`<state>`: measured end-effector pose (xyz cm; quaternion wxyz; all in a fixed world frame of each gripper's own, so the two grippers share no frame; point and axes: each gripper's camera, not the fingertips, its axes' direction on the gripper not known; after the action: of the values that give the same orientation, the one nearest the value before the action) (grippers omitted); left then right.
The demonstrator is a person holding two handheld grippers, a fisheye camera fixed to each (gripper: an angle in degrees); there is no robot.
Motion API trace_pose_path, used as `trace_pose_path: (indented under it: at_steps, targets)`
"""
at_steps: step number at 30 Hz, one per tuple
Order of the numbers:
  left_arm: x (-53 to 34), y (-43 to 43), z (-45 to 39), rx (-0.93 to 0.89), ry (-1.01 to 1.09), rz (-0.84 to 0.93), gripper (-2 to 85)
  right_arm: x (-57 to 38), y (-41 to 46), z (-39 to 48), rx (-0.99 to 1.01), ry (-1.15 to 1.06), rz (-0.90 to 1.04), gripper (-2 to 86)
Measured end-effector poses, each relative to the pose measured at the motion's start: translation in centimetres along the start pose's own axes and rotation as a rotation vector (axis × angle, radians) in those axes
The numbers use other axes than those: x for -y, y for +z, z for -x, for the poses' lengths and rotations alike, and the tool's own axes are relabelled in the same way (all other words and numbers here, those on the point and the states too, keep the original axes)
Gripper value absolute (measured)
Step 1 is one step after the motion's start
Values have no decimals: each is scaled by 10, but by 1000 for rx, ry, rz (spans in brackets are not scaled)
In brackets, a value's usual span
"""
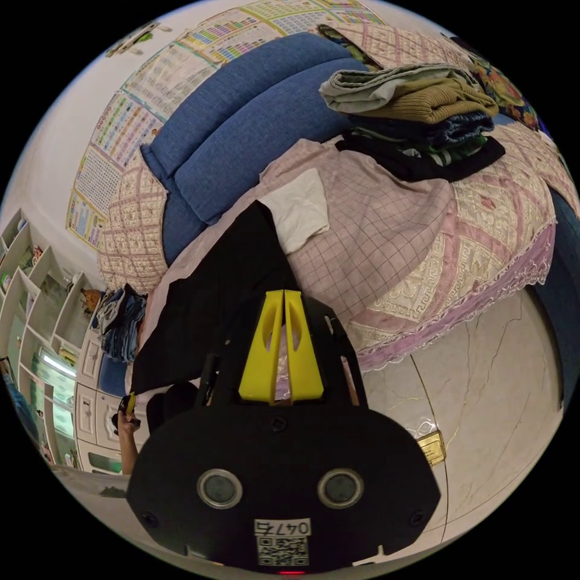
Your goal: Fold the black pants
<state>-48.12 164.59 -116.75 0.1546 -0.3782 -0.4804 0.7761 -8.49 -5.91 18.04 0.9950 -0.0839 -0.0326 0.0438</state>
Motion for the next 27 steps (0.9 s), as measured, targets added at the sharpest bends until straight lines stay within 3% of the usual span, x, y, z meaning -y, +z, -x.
trace_pose_path:
  at_steps: [4,12,18,27]
  targets:
    - [15,-2,20,15,-20,-5,14,38,-27,20,4,-4,0,-2]
    - [39,1,78,-75,-85,-39,88,118,-111,78,-35,-38,-239,19]
    - [49,3,102,-67,-58,-48,55,214,-127,176,-2,-217,-175,5]
    - [51,26,149,-55,-12,14,49,358,-57,457,302,-728,176,-9]
